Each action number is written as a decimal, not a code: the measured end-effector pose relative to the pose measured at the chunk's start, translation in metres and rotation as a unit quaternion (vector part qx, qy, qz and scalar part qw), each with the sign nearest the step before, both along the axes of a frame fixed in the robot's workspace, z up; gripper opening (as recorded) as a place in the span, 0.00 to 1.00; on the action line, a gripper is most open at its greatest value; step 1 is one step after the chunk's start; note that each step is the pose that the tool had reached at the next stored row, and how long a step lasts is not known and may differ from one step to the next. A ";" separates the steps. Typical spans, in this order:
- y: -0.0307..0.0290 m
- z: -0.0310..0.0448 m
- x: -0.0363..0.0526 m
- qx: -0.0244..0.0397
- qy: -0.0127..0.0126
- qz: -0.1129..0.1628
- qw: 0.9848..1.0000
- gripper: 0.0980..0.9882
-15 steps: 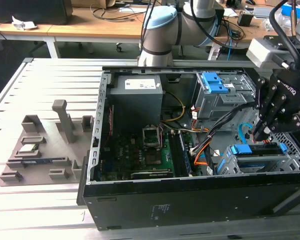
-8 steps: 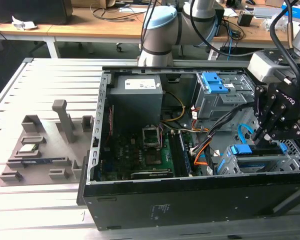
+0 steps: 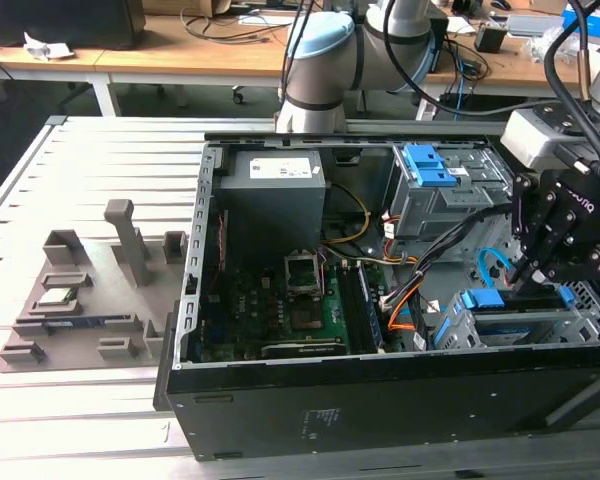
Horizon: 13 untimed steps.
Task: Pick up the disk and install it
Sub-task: 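Insert the second disk wire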
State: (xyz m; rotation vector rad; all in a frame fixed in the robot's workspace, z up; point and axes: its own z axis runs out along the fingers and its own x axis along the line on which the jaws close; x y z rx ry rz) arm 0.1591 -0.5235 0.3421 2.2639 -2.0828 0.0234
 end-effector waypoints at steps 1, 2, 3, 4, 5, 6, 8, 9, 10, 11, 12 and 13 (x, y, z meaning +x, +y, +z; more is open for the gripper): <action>-0.0010 -0.0019 0.0001 0.000 0.000 0.001 1.000 0.07; -0.0021 -0.0046 0.0000 -0.001 0.000 0.001 1.000 0.07; -0.0025 -0.0063 -0.0005 -0.001 0.000 0.001 1.000 0.07; -0.0026 -0.0077 -0.0011 -0.001 0.000 0.002 1.000 0.07; -0.0026 -0.0086 -0.0013 0.000 0.000 0.002 1.000 0.07; -0.0026 -0.0087 -0.0013 0.000 0.000 0.002 1.000 0.07; -0.0026 -0.0087 -0.0014 -0.001 0.000 0.002 1.000 0.07; -0.0026 -0.0089 -0.0014 0.000 0.000 0.003 1.000 0.07; -0.0026 -0.0090 -0.0014 0.000 0.000 0.003 1.000 0.08; -0.0026 -0.0090 -0.0014 0.000 0.000 0.003 1.000 0.08; -0.0026 -0.0088 -0.0014 -0.001 0.000 0.003 1.000 0.15; -0.0027 -0.0008 -0.0015 0.001 0.000 0.003 1.000 0.15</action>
